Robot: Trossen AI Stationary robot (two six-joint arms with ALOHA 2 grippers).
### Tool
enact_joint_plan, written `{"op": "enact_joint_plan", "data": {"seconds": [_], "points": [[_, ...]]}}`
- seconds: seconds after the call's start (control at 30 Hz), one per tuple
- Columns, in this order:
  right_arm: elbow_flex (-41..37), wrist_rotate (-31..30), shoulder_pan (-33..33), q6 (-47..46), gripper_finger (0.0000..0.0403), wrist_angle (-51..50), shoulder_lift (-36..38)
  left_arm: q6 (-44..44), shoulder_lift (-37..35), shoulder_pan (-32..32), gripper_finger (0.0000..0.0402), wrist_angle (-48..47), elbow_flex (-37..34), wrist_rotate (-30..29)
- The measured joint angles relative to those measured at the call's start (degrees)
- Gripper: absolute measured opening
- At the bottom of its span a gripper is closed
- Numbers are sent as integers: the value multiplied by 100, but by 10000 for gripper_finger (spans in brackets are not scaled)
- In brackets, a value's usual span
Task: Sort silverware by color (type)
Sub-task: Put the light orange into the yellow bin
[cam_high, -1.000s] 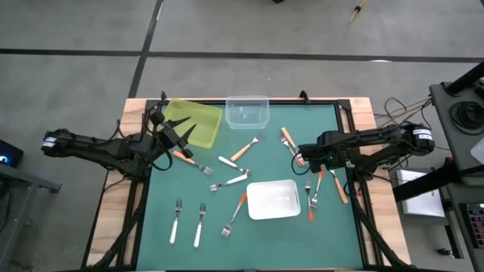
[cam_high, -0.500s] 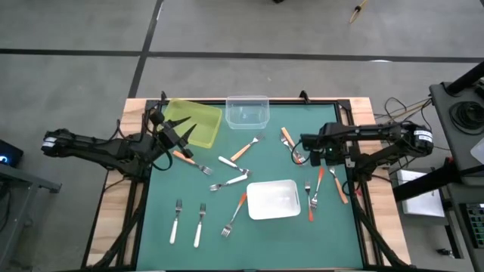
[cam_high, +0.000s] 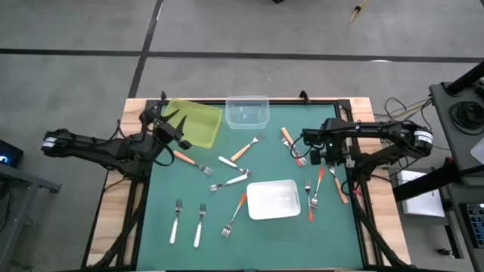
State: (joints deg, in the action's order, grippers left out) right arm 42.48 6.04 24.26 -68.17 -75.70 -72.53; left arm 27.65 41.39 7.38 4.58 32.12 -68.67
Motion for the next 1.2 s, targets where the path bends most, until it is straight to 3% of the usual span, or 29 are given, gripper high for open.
{"op": "enact_joint_plan", "data": {"seconds": [0.33,0.57,0.73,0.83,0.93,1.03,1.2], "points": [[97,446,108,388,37,1233,-2,-1,-7,2,123,-191,0,-43],[118,157,296,459,37,919,-2,-3,-7,2,123,-210,0,-43],[116,94,305,1418,37,734,-2,-3,-7,2,123,-210,0,-41],[116,-281,303,1753,36,758,-2,17,-7,2,123,-210,0,-41],[116,-495,324,1543,36,785,-2,35,-9,2,123,-210,0,-39],[108,-328,404,1241,45,795,0,36,-9,2,123,-210,0,-39],[44,-260,430,796,90,808,-2,36,-9,2,123,-210,0,-37]]}}
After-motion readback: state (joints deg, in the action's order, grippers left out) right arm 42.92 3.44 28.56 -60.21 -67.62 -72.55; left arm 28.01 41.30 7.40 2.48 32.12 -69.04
